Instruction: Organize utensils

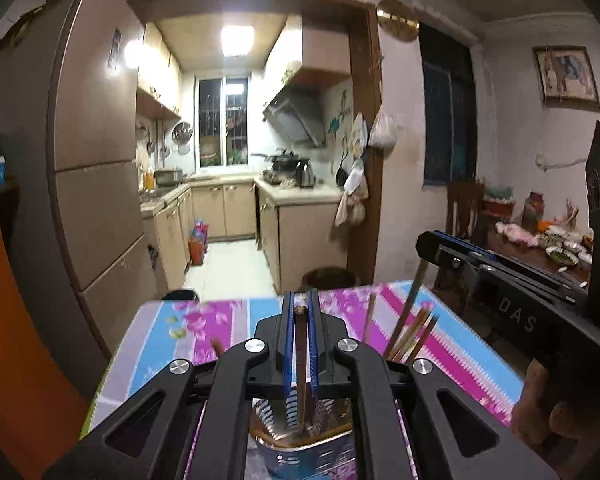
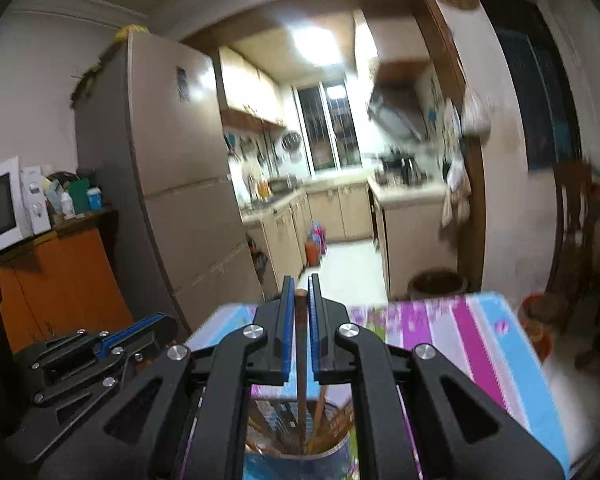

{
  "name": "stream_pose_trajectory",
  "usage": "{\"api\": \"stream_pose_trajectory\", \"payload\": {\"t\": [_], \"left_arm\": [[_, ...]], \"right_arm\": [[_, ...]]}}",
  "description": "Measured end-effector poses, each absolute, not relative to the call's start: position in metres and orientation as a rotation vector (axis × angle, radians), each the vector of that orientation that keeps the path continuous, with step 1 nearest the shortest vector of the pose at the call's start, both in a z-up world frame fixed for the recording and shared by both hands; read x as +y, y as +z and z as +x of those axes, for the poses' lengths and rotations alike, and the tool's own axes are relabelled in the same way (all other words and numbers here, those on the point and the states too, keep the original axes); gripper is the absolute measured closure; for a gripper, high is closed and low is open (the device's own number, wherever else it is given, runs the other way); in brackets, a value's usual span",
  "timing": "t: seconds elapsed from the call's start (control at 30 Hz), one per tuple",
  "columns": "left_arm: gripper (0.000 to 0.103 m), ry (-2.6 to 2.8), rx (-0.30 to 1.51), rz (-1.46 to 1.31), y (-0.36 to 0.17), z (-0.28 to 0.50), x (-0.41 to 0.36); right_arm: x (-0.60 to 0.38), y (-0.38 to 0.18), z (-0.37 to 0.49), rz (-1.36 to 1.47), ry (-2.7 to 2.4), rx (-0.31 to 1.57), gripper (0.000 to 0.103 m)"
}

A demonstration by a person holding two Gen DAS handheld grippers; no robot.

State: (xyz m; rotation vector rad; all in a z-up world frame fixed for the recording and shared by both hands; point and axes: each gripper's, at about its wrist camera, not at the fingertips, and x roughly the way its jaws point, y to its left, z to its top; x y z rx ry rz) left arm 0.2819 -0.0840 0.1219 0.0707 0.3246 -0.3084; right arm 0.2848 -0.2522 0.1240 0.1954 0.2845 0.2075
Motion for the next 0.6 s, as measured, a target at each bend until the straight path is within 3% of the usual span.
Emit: {"api": "stream_pose_trajectory", "payload": {"t": [0.13, 0.17, 0.2, 0.23, 0.27, 0.3, 0.37, 0.4, 0.5, 0.53, 0.6], "left_arm": [[0.095, -0.302, 0.371, 0.036, 0.096, 0.294, -0.077], [0.095, -0.301, 0.379, 0.028, 0.092, 0.296, -0.074], [0.095, -0.295, 0.384, 0.026, 0.090, 0.297, -0.073], [0.095, -0.279, 0.382, 0.030, 0.090, 0.296, -0.070], [0.094, -0.275, 0.367, 0.037, 0.094, 0.292, -0.068], [0.091, -0.278, 0.351, 0.041, 0.099, 0.286, -0.064], [0.076, -0.264, 0.282, 0.050, 0.115, 0.267, -0.058], [0.063, -0.250, 0.240, 0.049, 0.126, 0.256, -0.053], [0.052, -0.225, 0.147, 0.060, 0.149, 0.223, -0.043], [0.036, -0.195, 0.103, 0.079, 0.158, 0.206, -0.039], [0.013, -0.131, 0.009, 0.099, 0.170, 0.168, -0.031]], "right_arm": [[-0.250, 0.100, 0.292, 0.209, 0.207, 0.349, 0.097], [-0.249, 0.096, 0.293, 0.196, 0.196, 0.361, 0.092], [-0.246, 0.095, 0.291, 0.185, 0.186, 0.362, 0.085], [-0.246, 0.096, 0.288, 0.177, 0.177, 0.354, 0.062], [-0.248, 0.100, 0.282, 0.177, 0.169, 0.333, 0.048], [-0.251, 0.109, 0.272, 0.174, 0.155, 0.288, 0.046], [-0.259, 0.125, 0.253, 0.151, 0.128, 0.230, 0.040], [-0.261, 0.132, 0.246, 0.144, 0.111, 0.206, 0.037], [-0.275, 0.158, 0.200, 0.111, 0.038, 0.082, 0.019], [-0.277, 0.163, 0.186, 0.092, 0.006, 0.056, 0.009], [-0.282, 0.173, 0.146, 0.051, -0.048, -0.025, 0.005]]}}
